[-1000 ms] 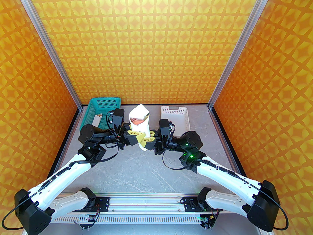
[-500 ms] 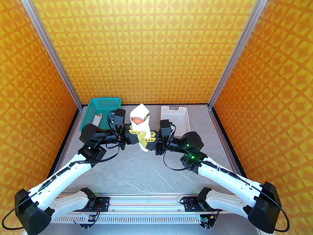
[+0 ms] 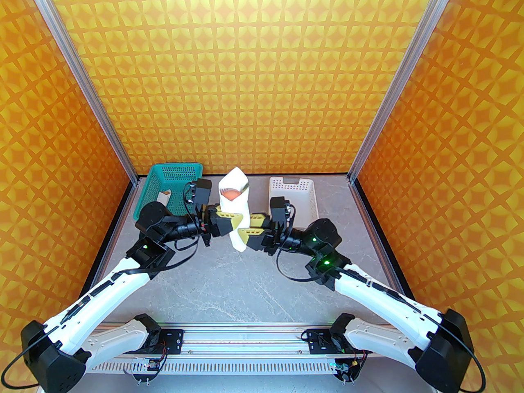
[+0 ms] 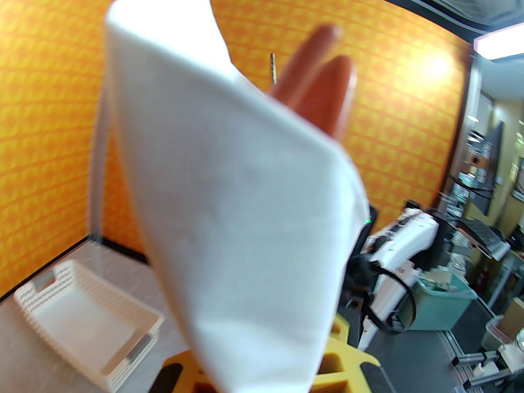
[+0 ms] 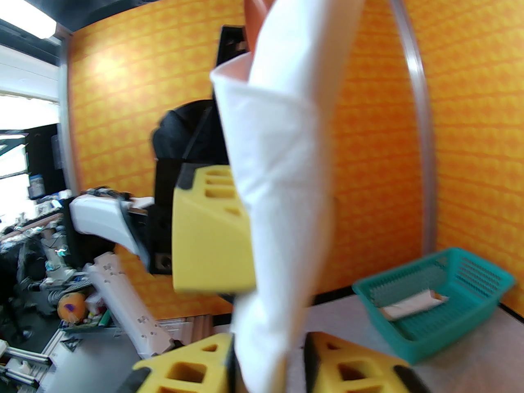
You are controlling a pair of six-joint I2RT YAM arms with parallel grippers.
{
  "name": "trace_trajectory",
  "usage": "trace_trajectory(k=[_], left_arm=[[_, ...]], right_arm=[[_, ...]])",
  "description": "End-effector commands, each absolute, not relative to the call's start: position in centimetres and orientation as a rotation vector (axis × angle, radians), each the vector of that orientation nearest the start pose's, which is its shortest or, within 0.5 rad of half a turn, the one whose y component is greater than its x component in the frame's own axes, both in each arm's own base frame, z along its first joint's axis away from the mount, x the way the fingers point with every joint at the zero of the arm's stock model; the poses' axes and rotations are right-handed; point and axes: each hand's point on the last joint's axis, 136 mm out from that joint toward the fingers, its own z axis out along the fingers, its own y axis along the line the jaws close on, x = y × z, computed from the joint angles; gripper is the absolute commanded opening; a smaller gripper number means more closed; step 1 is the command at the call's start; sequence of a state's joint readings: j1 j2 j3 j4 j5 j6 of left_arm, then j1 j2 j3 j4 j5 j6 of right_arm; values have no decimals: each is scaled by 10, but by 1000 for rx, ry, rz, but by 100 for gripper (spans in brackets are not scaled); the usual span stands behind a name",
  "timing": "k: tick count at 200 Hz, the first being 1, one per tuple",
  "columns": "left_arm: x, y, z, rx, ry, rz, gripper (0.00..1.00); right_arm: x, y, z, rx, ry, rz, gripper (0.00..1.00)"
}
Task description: Place the utensils on the paper napkin and roll it up
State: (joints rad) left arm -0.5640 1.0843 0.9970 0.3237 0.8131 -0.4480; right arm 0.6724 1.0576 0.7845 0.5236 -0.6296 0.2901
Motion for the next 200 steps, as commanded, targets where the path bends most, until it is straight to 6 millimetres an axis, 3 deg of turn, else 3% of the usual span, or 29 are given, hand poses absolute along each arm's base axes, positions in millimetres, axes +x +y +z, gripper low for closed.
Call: trace_trajectory(k=[1,61,101,121,128,133,200], left_arm=[[217,-269,443,776,1355,-1326,0],[243,-239,421,715,1572,-1192,0],[271,-208,409,656,1681,-1124,0],[278,-197,413,646,1688,-1094,0],[279,-193,414,645,1687,-1081,0],[289,-194,404,638,1720,-1082,0],[311,-170,403,629,1801,-986,0]], right_arm=[[217,284,375,-790,1309,1119,43],[214,265,364,-815,1415,980,60],[223,257,340,-799,1545,894,65],[228,252,325,-783,1609,845,69],[229,250,320,-779,1627,834,72],[229,249,317,-774,1639,828,73],[234,221,287,-658,1766,706,97]])
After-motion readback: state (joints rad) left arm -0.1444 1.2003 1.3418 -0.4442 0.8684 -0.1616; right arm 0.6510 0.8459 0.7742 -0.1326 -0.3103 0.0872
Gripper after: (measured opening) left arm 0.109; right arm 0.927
